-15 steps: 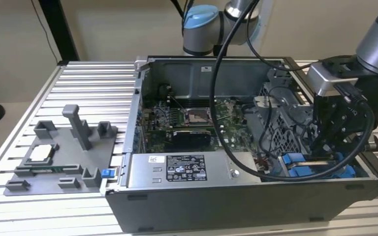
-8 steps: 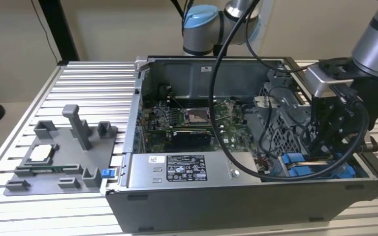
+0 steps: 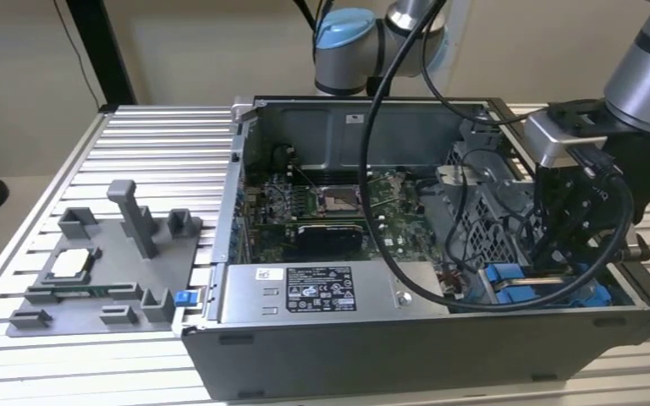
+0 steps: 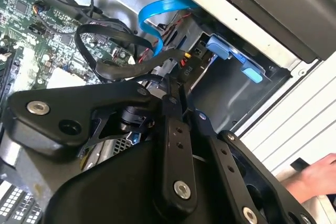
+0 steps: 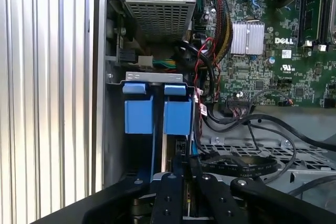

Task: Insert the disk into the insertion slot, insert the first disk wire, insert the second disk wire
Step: 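Insert the second disk wire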

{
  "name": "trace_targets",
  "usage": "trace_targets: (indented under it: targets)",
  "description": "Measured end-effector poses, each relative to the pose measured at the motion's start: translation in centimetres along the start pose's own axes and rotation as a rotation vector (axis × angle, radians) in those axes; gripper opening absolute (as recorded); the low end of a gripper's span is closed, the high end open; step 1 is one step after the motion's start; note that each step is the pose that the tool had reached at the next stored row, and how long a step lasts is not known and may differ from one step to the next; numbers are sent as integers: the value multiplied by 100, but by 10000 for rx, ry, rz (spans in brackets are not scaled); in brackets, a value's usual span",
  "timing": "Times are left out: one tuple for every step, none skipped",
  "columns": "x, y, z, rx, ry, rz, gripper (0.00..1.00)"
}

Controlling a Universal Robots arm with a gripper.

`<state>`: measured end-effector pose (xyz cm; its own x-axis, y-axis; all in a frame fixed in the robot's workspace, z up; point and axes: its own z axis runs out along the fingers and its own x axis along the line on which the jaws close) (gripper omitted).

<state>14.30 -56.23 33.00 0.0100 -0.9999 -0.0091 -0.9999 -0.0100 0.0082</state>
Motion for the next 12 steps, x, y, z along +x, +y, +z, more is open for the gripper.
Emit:
trace_targets:
  targets:
    - [4,-1,-22,1,-34,-1,100]
    - [10,0,-47,-1,-68,-1,100]
    - [13,1,-91,-3,-66,0,100]
    - [13,2,-145,-2,-51,2,100]
    - [12,3,-193,-3,-52,1,100]
    - [12,3,-239,-2,-51,2,100]
    - [11,4,-286,-2,-47,2,100]
    - [11,4,-332,-3,-48,2,100]
    - [11,4,-378,-2,-47,2,100]
    - [10,5,-420,-2,-47,3,100]
    - [10,5,-461,-2,-49,2,100]
    - [10,5,-496,-2,-46,2,100]
